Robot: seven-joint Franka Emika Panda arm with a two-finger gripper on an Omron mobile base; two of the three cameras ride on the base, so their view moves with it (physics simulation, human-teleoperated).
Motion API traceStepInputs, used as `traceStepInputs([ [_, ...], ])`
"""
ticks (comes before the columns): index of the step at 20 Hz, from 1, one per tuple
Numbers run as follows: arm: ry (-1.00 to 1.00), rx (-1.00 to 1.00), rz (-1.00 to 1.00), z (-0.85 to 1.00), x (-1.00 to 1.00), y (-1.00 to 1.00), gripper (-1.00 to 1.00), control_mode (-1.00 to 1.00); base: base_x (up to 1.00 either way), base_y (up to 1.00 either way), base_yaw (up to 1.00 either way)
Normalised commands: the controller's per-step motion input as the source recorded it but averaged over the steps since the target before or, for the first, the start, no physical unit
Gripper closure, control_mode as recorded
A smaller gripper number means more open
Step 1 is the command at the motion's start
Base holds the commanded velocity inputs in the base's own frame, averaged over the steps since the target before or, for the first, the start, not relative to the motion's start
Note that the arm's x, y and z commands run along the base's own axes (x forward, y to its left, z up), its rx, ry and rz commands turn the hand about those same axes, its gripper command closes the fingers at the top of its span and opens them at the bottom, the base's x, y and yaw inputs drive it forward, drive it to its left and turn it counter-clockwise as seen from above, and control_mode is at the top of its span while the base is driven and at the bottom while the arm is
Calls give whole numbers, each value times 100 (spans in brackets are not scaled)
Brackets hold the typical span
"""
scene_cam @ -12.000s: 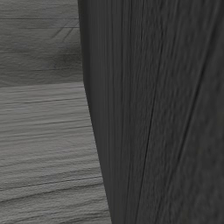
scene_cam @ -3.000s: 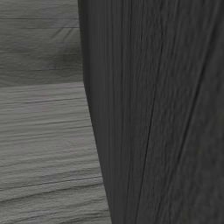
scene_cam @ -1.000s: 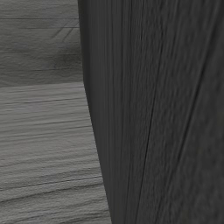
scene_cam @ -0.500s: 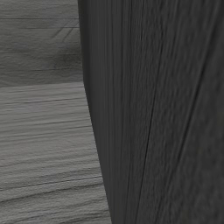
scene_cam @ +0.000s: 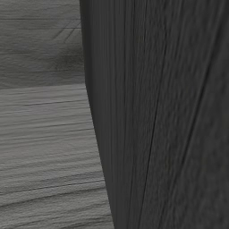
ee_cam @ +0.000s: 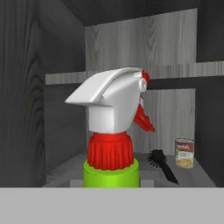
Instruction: Pick the dish brush and spray from the cabinet and place them on the counter.
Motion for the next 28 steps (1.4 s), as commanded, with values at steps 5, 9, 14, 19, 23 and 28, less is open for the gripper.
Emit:
traceStepInputs([
  [5,0,0,6,-7,-50,0,100,-100,0,0,0],
  [9,-1,1,5,-24,-30,1,100,-100,0,0,0],
  [14,0,-1,1,-26,-29,0,100,-100,0,0,0],
  [19,1,-7,0,-39,-42,0,100,-100,0,0,0],
  [23,3,-5,0,-32,-33,0,100,-100,0,0,0],
  [28,2,0,0,-34,-10,0,100,-100,0,0,0],
])
